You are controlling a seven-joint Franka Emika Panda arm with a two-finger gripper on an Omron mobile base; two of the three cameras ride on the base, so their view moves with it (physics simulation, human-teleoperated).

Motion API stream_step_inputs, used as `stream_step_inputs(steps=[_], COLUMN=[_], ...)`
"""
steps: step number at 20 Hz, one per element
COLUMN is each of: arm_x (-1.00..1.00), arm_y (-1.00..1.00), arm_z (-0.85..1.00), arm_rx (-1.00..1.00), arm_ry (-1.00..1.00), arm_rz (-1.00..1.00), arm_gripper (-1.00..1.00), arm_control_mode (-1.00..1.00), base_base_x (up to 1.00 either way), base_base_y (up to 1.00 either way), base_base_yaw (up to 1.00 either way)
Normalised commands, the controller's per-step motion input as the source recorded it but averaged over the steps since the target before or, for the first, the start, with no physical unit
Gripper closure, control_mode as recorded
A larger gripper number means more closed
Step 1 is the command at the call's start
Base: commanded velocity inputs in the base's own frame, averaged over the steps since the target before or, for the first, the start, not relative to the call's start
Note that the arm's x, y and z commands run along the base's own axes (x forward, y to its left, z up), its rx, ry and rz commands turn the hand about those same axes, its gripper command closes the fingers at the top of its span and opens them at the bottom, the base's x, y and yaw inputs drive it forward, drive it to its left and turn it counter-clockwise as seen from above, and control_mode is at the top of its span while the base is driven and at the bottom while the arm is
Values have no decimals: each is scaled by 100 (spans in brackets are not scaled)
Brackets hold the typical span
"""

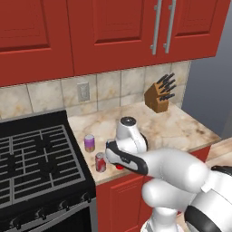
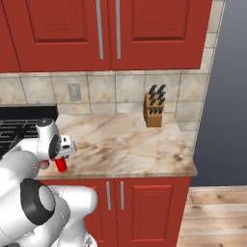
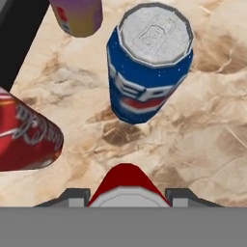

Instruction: Four empty soda cans are scattered around the kitchen. Gather all the cans and cluster them next to the stove for recycling.

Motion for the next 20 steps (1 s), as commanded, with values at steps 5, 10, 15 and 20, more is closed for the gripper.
stream_step_inputs(steps=[5, 10, 15, 20], arm_x=[14, 22, 0, 0], arm_y=[0, 0, 0, 0], arm_z=[-4, -11, -13, 0], arm_rx=[0, 0, 0, 0], arm_ry=[0, 0, -1, 0], arm_rz=[0, 0, 0, 0], arm_gripper=[100, 100, 100, 100], arm_control_mode=[-100, -100, -100, -100], base_base_x=[0, 0, 0, 0], base_base_y=[0, 0, 0, 0], base_base_yaw=[0, 0, 0, 0])
